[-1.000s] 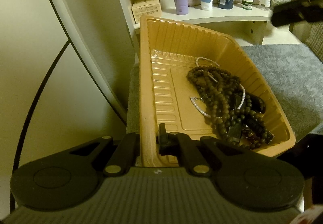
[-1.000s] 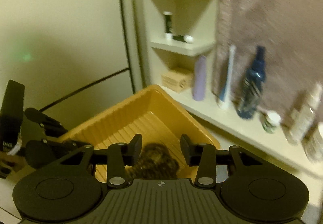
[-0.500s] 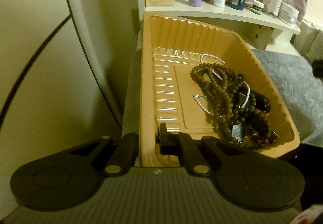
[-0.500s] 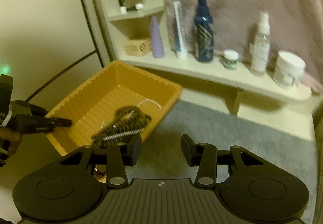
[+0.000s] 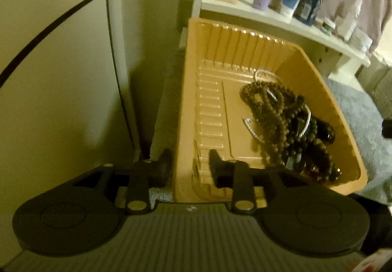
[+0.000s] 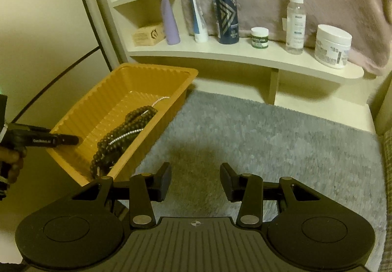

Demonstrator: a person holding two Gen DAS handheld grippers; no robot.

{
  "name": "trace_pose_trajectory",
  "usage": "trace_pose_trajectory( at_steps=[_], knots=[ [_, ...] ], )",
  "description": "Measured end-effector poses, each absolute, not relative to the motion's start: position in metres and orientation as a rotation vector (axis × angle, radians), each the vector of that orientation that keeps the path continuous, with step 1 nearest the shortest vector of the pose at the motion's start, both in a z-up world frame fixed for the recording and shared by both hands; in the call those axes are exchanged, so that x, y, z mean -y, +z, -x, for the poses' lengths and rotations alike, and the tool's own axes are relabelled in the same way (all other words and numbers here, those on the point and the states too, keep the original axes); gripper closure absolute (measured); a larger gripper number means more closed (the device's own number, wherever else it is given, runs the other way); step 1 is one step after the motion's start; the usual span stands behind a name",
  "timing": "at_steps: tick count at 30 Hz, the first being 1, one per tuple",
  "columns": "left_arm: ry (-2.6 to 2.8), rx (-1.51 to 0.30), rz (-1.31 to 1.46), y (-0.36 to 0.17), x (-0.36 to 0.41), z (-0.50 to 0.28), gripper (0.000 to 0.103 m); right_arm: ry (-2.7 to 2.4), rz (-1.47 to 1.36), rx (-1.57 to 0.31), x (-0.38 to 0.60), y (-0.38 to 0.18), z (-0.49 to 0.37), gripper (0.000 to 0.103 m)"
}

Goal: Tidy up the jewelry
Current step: 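Release the orange tray rim with the left gripper and withdraw both grippers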

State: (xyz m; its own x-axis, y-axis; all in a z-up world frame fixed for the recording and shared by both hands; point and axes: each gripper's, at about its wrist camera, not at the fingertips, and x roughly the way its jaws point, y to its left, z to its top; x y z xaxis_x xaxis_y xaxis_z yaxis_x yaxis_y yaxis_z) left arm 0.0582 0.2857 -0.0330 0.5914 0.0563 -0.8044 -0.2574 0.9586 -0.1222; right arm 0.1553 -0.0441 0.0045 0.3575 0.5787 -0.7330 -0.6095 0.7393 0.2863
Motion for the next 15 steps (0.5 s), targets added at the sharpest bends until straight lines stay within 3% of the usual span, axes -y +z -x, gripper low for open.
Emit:
trace_pose_trajectory(
  at_steps=[7, 8, 10, 11, 15],
  knots=[
    [0.215, -0.863, 0.266, -0.014, -0.291, -0.043, 0.059, 0.757, -0.003, -0.932, 0.046, 0.006, -0.147, 0.056],
    [0.223, -0.849, 0.271, -0.01, -0.291, -0.04, 0.051, 0.754, -0.01, -0.933, 0.047, 0.007, -0.146, 0.054],
    [0.244, -0.813, 0.281, -0.001, -0.291, -0.032, 0.035, 0.745, -0.028, -0.931, 0.049, 0.008, -0.142, 0.032],
    [0.25, -0.8, 0.285, 0.004, -0.289, -0.028, 0.028, 0.736, -0.039, -0.931, 0.05, 0.008, -0.14, 0.028],
    [0.254, -0.767, 0.278, 0.021, -0.277, -0.014, 0.008, 0.702, -0.078, -0.931, 0.057, 0.013, -0.134, 0.024]
  ],
)
